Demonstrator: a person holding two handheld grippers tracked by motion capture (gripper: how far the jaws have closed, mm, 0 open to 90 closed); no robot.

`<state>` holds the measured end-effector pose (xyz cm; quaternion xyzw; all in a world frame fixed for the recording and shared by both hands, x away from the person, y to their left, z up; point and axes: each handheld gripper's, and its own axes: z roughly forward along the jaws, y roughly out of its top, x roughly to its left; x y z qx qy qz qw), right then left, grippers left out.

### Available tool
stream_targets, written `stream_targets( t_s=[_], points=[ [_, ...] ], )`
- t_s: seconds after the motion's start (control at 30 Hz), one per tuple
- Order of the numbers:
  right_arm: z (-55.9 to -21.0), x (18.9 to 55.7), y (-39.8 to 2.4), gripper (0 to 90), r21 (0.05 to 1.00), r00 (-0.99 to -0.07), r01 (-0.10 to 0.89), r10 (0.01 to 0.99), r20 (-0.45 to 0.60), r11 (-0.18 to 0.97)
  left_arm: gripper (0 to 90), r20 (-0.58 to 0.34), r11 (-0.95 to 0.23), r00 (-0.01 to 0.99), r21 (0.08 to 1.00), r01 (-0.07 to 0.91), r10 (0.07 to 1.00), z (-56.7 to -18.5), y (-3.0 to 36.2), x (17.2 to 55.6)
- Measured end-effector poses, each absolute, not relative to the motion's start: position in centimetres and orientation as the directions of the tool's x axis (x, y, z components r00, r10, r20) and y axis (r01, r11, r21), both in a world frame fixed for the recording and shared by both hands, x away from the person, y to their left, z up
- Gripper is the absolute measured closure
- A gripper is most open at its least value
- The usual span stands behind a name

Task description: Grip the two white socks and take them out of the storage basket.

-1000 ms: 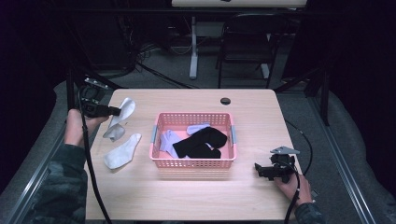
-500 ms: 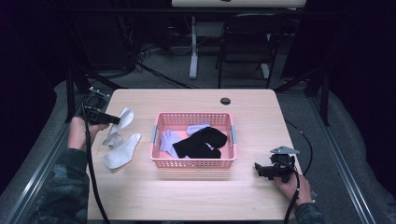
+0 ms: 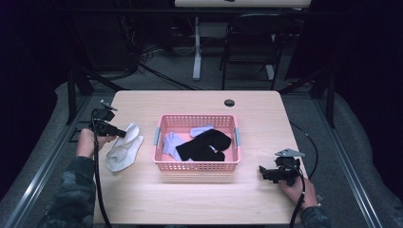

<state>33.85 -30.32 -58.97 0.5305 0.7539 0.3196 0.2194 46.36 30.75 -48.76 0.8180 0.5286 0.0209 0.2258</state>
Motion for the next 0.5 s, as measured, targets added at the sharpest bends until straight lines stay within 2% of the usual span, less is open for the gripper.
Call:
stream_targets(
  t_s=[0.07,0.17,0.27,0.3,0.37,0.4,0.43,0.47,0.5],
  points=[
    [-59.0,33.8,-30.3,0.0,0.714,-0.340,0.661,0.940,0.009,0.232,82.3,-0.204,-0.335,0.435,0.389,0.858,0.877,-49.4,30.8,46.4],
    [-59.0,33.8,-30.3,0.0,0.714,-0.340,0.661,0.940,0.009,0.232,70.4,-0.224,-0.325,0.427,0.379,0.866,0.876,-49.9,30.9,46.5],
    [-59.0,33.9,-30.3,0.0,0.715,-0.341,0.660,0.940,0.009,0.233,49.7,-0.218,-0.315,0.417,0.385,0.868,0.883,-49.7,30.9,46.3],
    [-59.0,33.9,-30.3,0.0,0.715,-0.341,0.660,0.940,0.008,0.233,49.7,-0.205,-0.318,0.417,0.386,0.866,0.886,-49.6,30.9,46.2],
    [-59.0,33.8,-30.3,0.0,0.714,-0.340,0.661,0.940,0.009,0.232,35.3,-0.198,-0.313,0.412,0.395,0.864,0.889,-49.2,31.0,45.8],
    [-59.0,33.8,-30.3,0.0,0.714,-0.340,0.661,0.940,0.009,0.232,24.9,-0.196,-0.310,0.412,0.402,0.861,0.890,-49.0,31.0,45.6],
    [-59.0,33.8,-30.3,0.0,0.714,-0.340,0.661,0.940,0.009,0.232,24.9,-0.184,-0.312,0.415,0.416,0.854,0.891,-48.8,31.0,45.3],
    [-59.0,33.8,-30.3,0.0,0.714,-0.340,0.661,0.940,0.009,0.232,17.4,-0.167,-0.311,0.413,0.431,0.847,0.895,-48.3,30.9,44.5],
    [-59.0,33.9,-30.3,0.0,0.714,-0.341,0.660,0.940,0.008,0.233,15.3,-0.167,-0.311,0.413,0.431,0.847,0.895,-48.3,30.9,44.5]
  ],
)
